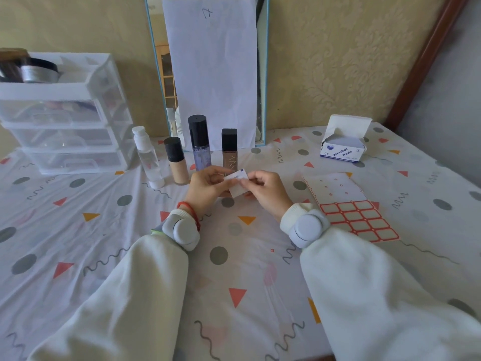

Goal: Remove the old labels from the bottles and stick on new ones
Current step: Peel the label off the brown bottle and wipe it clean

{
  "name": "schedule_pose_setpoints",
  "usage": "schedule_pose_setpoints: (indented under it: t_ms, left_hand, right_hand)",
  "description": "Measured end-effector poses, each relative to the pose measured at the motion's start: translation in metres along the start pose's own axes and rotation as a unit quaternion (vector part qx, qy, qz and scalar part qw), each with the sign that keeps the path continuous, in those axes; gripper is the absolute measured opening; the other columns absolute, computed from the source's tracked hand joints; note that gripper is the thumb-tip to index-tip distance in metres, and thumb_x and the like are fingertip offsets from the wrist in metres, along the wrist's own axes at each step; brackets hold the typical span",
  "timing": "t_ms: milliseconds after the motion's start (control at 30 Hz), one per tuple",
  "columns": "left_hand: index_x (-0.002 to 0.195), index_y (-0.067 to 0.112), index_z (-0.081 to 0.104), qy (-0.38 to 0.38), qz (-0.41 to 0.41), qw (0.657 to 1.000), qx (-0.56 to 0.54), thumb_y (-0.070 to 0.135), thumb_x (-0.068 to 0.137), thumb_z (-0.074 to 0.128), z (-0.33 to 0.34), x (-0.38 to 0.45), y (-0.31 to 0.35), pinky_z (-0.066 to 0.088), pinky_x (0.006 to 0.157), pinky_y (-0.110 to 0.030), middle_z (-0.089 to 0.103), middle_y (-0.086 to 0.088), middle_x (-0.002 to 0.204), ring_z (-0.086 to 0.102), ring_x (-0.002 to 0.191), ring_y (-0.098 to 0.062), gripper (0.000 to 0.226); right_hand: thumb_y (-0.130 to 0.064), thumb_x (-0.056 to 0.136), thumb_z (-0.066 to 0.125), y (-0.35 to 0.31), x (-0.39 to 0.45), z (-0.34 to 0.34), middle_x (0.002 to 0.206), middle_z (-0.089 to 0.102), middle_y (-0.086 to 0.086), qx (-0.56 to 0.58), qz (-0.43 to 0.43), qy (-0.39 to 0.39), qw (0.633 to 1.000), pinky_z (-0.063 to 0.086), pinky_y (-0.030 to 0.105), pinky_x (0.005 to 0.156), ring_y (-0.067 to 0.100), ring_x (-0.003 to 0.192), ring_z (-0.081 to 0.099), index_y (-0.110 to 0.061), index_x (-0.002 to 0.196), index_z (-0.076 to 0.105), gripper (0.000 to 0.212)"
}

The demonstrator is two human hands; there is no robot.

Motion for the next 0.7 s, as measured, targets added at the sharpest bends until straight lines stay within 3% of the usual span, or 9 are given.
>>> schedule_pose_setpoints:
  t_ms: [167, 267, 367, 467, 600, 700]
  left_hand:
    - [0.086, 0.008, 0.069, -0.010, -0.004, 0.999, 0.050, 0.004, 0.081, 0.072, 0.000, 0.001, -0.001, 0.060, 0.069, -0.033, 0.071, -0.010, 0.079, 0.070, 0.071, -0.024, 0.007]
    - [0.082, 0.005, 0.068, -0.002, -0.018, 0.999, 0.033, -0.001, 0.080, 0.071, 0.002, 0.000, 0.005, 0.058, 0.063, -0.026, 0.071, -0.007, 0.075, 0.070, 0.066, -0.019, 0.008]
    - [0.081, 0.003, 0.066, -0.015, -0.009, 1.000, 0.024, -0.004, 0.081, 0.069, 0.005, 0.000, 0.019, 0.056, 0.059, -0.022, 0.070, -0.008, 0.073, 0.070, 0.063, -0.016, 0.007]
    - [0.086, 0.000, 0.065, -0.019, 0.007, 1.000, 0.013, -0.003, 0.084, 0.066, 0.010, -0.001, 0.034, 0.057, 0.059, -0.023, 0.069, -0.015, 0.078, 0.070, 0.061, -0.018, 0.003]
    - [0.092, -0.005, 0.065, -0.032, 0.022, 0.999, 0.026, 0.001, 0.085, 0.066, 0.026, -0.009, 0.053, 0.059, 0.061, -0.025, 0.068, -0.018, 0.082, 0.069, 0.059, -0.017, 0.009]
    - [0.085, 0.002, 0.064, -0.056, 0.019, 0.998, 0.022, 0.003, 0.085, 0.068, 0.045, -0.018, 0.066, 0.058, 0.058, -0.025, 0.068, -0.016, 0.077, 0.068, 0.056, -0.017, 0.004]
  right_hand:
    - [-0.011, 0.088, 0.067, -0.001, 0.000, 0.000, 0.085, 0.070, 0.012, 0.005, 0.003, -0.002, 1.000, 0.058, 0.033, 0.072, 0.024, 0.075, 0.067, -0.004, 0.093, 0.071, 0.009]
    - [-0.010, 0.087, 0.068, -0.004, 0.002, -0.002, 0.092, 0.071, 0.020, 0.021, 0.015, -0.001, 1.000, 0.058, 0.039, 0.076, 0.034, 0.084, 0.068, 0.001, 0.095, 0.072, 0.014]
    - [-0.009, 0.088, 0.066, -0.013, 0.002, -0.008, 0.095, 0.071, 0.020, 0.039, 0.023, -0.007, 0.999, 0.059, 0.029, 0.068, 0.024, 0.078, 0.069, 0.002, 0.097, 0.071, 0.015]
    - [-0.009, 0.089, 0.066, -0.023, -0.003, -0.016, 0.094, 0.070, 0.018, 0.053, 0.024, 0.007, 0.998, 0.059, 0.024, 0.062, 0.018, 0.070, 0.068, 0.004, 0.100, 0.069, 0.018]
    - [-0.009, 0.089, 0.066, -0.035, -0.017, -0.035, 0.094, 0.069, 0.019, 0.056, 0.030, 0.036, 0.997, 0.059, 0.029, 0.065, 0.025, 0.072, 0.068, 0.004, 0.098, 0.068, 0.016]
    - [-0.007, 0.091, 0.063, -0.042, -0.035, -0.054, 0.088, 0.067, 0.015, 0.061, 0.026, 0.061, 0.996, 0.058, 0.027, 0.062, 0.022, 0.067, 0.067, -0.001, 0.092, 0.067, 0.007]
Point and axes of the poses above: each hand's wrist, its own x-axis towards the middle knuckle, its own z-axis out of the palm, y = z × x, the point moved 2 cm from there along x, towards the middle knuckle
